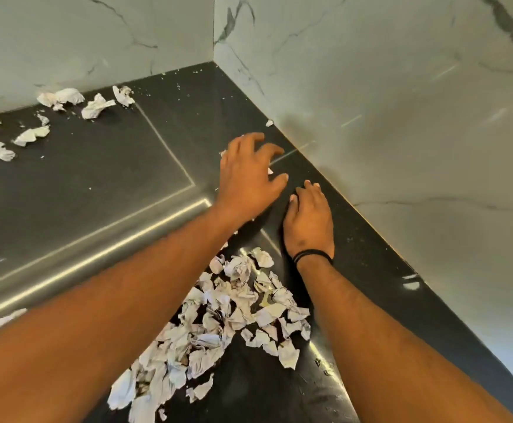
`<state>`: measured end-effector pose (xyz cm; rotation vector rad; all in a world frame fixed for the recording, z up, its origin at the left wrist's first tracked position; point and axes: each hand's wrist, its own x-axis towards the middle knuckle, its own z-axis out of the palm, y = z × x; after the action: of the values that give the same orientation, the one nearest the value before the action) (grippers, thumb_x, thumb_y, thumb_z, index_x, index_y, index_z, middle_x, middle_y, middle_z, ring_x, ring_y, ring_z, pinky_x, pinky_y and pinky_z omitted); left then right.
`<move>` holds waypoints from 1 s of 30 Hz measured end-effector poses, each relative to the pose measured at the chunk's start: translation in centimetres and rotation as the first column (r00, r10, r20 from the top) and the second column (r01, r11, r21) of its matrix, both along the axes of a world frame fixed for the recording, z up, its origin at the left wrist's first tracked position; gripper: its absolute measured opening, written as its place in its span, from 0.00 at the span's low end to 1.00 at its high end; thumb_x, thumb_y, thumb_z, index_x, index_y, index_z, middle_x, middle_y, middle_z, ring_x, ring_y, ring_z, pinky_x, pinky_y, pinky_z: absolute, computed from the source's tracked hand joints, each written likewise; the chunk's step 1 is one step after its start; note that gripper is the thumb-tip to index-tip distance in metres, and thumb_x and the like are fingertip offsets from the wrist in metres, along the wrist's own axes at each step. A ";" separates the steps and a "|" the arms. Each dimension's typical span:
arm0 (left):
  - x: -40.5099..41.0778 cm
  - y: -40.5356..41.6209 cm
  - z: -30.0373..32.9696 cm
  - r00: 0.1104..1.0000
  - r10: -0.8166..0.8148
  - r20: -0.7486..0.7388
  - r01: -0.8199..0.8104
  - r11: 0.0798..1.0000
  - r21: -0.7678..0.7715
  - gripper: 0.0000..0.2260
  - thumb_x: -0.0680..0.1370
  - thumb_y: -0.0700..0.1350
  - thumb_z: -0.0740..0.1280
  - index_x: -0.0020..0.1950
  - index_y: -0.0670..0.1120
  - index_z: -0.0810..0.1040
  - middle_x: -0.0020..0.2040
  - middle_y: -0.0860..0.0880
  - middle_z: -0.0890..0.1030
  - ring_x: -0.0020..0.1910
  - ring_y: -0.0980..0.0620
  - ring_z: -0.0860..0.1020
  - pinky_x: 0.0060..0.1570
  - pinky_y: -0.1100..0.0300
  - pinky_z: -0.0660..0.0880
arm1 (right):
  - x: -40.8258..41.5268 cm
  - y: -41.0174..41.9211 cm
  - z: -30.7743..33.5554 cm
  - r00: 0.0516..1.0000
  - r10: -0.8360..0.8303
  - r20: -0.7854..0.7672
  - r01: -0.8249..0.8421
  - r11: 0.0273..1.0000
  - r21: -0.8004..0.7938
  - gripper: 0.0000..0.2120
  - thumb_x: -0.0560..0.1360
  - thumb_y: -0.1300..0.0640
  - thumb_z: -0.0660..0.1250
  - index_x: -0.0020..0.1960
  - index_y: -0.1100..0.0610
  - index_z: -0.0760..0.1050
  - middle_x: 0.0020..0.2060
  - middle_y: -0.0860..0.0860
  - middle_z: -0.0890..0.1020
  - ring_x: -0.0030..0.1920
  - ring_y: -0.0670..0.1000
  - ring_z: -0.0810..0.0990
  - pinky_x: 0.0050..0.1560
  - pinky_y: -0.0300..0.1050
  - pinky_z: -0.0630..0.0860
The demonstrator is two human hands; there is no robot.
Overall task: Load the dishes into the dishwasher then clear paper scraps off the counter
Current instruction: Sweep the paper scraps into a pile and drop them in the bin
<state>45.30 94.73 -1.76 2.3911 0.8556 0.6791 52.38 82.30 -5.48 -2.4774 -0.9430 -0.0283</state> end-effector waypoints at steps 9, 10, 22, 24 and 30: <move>3.1 5.9 -2.4 0.948 -0.254 -0.193 0.257 0.966 -0.007 0.18 0.77 0.52 0.71 0.65 0.49 0.82 0.71 0.45 0.76 0.71 0.43 0.72 0.66 0.47 0.72 | 0.3 0.2 0.0 1.000 -0.002 0.023 0.004 0.996 -0.084 0.20 0.85 0.53 0.53 0.74 0.59 0.69 0.76 0.55 0.66 0.78 0.52 0.58 0.79 0.47 0.52; 2.1 5.1 -2.4 0.937 -0.309 -0.162 0.312 0.950 -0.001 0.15 0.77 0.48 0.70 0.63 0.47 0.84 0.69 0.45 0.78 0.69 0.43 0.74 0.65 0.47 0.73 | 0.3 0.3 0.1 1.000 -0.005 0.026 0.007 0.996 -0.084 0.20 0.85 0.53 0.53 0.74 0.59 0.69 0.76 0.55 0.66 0.79 0.52 0.58 0.79 0.47 0.52; -3.3 1.6 -0.1 0.926 -0.336 0.170 0.354 0.931 -0.085 0.11 0.76 0.38 0.74 0.57 0.47 0.86 0.57 0.51 0.85 0.59 0.57 0.78 0.62 0.63 0.71 | 0.1 0.2 0.3 1.000 -0.018 0.025 0.021 0.995 -0.102 0.19 0.85 0.55 0.53 0.73 0.59 0.69 0.76 0.55 0.66 0.79 0.52 0.58 0.78 0.46 0.51; -1.2 2.3 -0.3 0.943 -0.304 0.138 0.321 0.939 -0.122 0.12 0.75 0.38 0.74 0.57 0.47 0.86 0.57 0.49 0.85 0.59 0.54 0.79 0.62 0.62 0.72 | 0.1 0.3 0.3 1.000 -0.015 0.022 0.017 0.996 -0.088 0.19 0.85 0.55 0.53 0.73 0.59 0.70 0.76 0.55 0.66 0.78 0.52 0.59 0.79 0.46 0.51; -2.2 -0.4 -1.3 0.922 -0.355 0.152 0.383 0.784 -0.489 0.06 0.73 0.35 0.76 0.46 0.45 0.88 0.43 0.52 0.87 0.39 0.64 0.82 0.44 0.70 0.77 | 0.3 0.2 0.7 1.000 -0.003 0.009 0.004 0.994 -0.111 0.19 0.85 0.55 0.54 0.73 0.58 0.69 0.77 0.55 0.64 0.79 0.52 0.56 0.78 0.45 0.49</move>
<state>43.14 94.37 -3.03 1.9554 0.4413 0.3014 52.70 82.51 -4.80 -2.5823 -0.9679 0.0130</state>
